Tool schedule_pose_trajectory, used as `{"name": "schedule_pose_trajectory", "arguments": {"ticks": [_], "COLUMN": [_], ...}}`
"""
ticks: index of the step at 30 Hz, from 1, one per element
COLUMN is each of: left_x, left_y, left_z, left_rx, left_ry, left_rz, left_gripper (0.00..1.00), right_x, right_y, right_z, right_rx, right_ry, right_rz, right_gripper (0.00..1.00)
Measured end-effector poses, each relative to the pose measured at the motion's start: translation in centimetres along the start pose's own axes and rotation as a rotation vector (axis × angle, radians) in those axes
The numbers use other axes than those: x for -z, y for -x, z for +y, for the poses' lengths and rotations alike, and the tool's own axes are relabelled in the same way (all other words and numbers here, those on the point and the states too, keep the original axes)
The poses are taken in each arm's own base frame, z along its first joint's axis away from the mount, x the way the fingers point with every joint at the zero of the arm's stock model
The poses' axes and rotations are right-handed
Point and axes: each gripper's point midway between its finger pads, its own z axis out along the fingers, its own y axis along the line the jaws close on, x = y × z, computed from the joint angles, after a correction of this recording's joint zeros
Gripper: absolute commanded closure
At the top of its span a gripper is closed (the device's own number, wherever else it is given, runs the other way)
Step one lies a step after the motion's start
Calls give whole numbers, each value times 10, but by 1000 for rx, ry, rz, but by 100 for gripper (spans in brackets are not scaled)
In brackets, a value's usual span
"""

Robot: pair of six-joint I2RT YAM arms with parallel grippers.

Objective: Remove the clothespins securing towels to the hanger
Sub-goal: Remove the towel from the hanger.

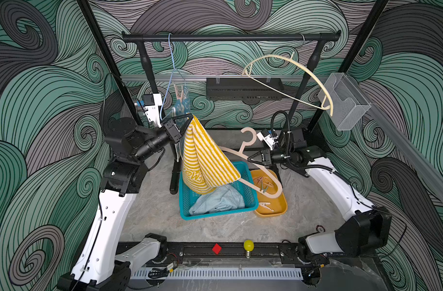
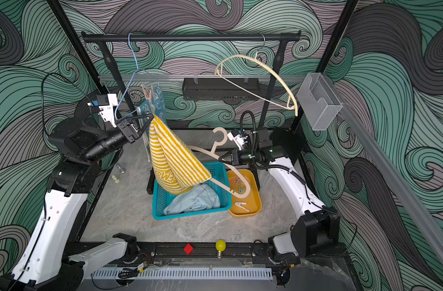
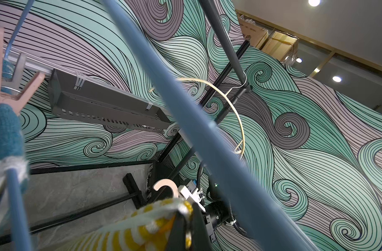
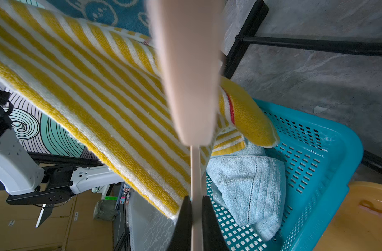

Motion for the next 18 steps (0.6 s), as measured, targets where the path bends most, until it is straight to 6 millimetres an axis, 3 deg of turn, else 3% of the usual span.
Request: {"name": "schedule_pose_trajectory", "arguments": {"ticks": [18], "left_x": [10], "left_y": [38], "left_z": [-31], "left_rx": [-36], "left_ry": [-28], "left_rz": [-106], "left_gripper": [100], "right_x": [-5], "right_y": [-7], "right_z": [-20], "right_rx": [-18], "right_ry": [-65], "right_rz": [1], "right_gripper": [100]}}
